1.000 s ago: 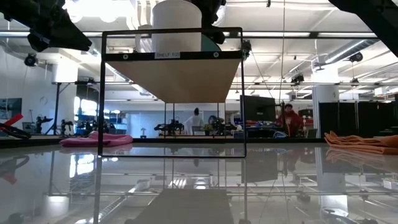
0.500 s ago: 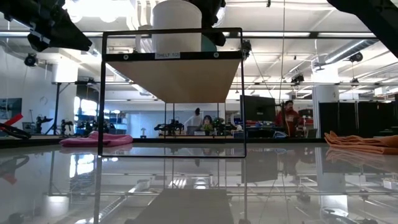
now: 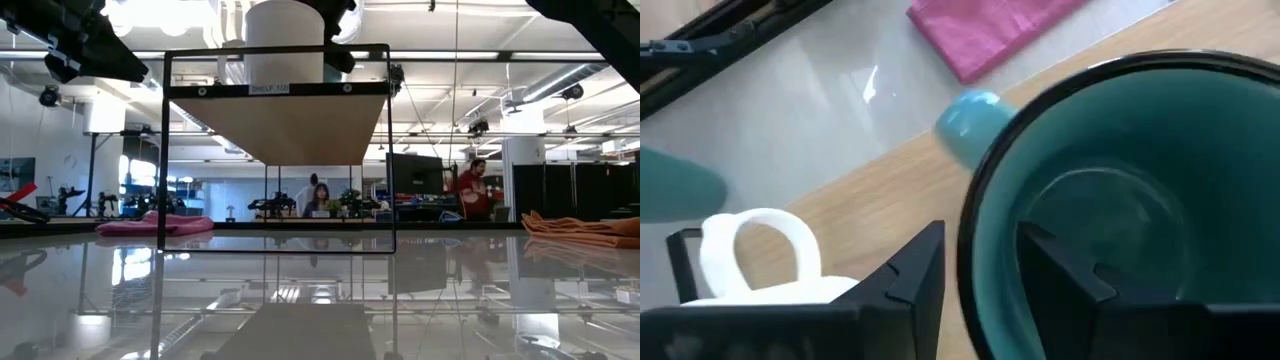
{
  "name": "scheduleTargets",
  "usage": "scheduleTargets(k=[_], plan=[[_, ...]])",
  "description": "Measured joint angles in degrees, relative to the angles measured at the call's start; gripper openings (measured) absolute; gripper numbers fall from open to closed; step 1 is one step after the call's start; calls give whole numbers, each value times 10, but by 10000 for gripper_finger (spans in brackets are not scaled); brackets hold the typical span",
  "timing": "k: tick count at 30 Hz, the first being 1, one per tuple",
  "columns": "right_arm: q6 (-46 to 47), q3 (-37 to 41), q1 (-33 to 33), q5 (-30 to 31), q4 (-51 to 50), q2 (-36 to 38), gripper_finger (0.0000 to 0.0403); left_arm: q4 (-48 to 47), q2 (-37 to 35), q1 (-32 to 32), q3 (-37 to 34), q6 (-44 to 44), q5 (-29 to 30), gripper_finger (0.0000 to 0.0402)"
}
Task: Stack small to large cups/mugs on shelf
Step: Put the blue mug on the shelf
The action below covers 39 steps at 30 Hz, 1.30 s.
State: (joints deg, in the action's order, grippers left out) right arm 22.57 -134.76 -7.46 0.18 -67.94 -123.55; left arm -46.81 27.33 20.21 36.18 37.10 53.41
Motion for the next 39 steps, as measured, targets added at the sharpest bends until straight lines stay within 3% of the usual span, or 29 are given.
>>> scheduleTargets(k=[10,13,17,21,25,27,31,33,35,39], plan=[[4,-2,0,13,17,32,119,4,0,0,0,5,0,109],[3,-2,-3,52,24,51,119,29,0,0,0,33,-9,109],[10,-2,-19,123,0,76,112,80,15,0,0,24,-65,109],[39,-2,-53,129,-41,83,86,195,46,0,0,-103,-61,109],[40,-2,-70,114,-38,84,64,351,84,-1,3,-292,-57,109],[40,-2,-73,114,-40,85,60,399,100,-6,9,-333,-19,109],[37,-1,-78,114,-58,84,62,422,133,-13,22,-316,194,109],[32,-1,-78,114,-68,84,65,429,142,-12,23,-318,264,109],[30,-1,-77,114,-77,84,68,459,143,-12,26,-318,276,109],[21,-1,-77,113,-85,84,72,514,159,-11,25,-316,239,109]])
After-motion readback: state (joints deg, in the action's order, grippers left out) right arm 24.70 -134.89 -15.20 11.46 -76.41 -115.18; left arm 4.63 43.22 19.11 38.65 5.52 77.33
